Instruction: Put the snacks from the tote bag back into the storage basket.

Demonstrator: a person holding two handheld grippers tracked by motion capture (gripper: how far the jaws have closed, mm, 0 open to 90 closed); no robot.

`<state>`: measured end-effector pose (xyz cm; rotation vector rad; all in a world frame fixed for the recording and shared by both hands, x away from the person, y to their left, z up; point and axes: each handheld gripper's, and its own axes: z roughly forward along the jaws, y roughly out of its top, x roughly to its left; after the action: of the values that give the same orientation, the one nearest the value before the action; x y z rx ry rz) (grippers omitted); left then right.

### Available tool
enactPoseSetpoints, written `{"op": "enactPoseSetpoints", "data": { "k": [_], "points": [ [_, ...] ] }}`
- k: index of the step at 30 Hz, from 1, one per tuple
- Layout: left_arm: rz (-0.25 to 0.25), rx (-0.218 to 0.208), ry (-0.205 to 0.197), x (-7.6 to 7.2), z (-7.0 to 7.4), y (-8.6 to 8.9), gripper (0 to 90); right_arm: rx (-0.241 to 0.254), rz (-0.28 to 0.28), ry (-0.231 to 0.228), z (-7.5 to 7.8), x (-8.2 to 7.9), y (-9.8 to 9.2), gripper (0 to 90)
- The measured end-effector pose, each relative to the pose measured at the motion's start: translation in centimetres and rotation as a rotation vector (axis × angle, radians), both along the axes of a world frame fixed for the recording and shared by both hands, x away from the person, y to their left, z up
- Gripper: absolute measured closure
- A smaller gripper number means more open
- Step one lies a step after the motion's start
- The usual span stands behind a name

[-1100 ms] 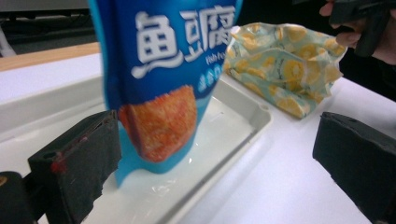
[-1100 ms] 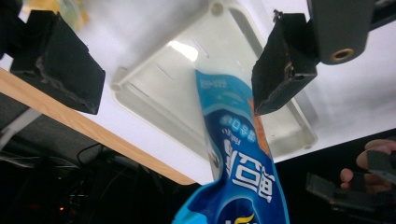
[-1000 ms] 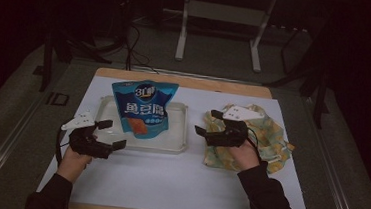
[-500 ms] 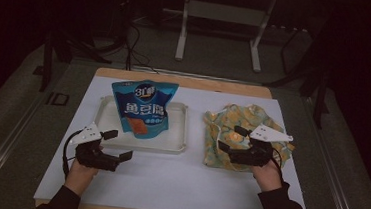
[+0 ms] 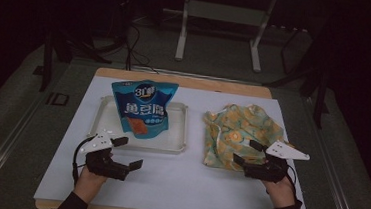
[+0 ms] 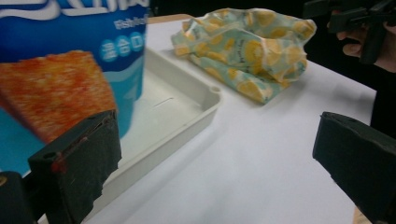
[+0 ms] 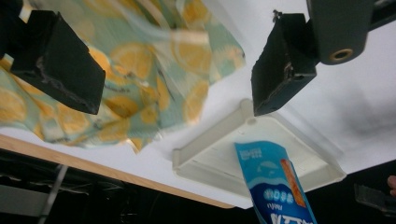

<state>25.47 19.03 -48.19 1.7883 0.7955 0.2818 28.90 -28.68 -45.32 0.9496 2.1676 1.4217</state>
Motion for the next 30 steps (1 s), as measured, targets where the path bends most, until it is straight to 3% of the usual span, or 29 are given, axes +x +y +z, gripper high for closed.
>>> {"op": "enactPoseSetpoints", "data": {
  "k": [5, 15, 22, 25, 30],
  "points": [
    [-0.027, 0.023, 0.000, 0.1, -0.3, -1.2, 1.8, -0.022, -0.039, -0.013, -0.7, -1.1, -1.0, 17.6],
    [-0.061, 0.055, -0.011, 0.0, -0.8, -3.3, 1.8, -0.012, -0.111, -0.002, -2.1, -2.6, -3.3, 17.6],
    [-0.056, 0.053, -0.010, 0.0, -1.3, -3.6, 1.8, 0.001, -0.177, -0.012, -3.2, -3.2, -4.5, 17.4],
    [-0.046, 0.091, -0.028, -0.2, -1.6, -3.8, 1.8, -0.019, -0.220, -0.033, -3.6, -3.0, -4.7, 16.8],
    [-0.040, 0.086, -0.006, 0.0, -2.5, -3.2, 1.8, -0.023, -0.257, -0.041, -4.0, -2.6, -4.9, 16.2]
  ]
}}
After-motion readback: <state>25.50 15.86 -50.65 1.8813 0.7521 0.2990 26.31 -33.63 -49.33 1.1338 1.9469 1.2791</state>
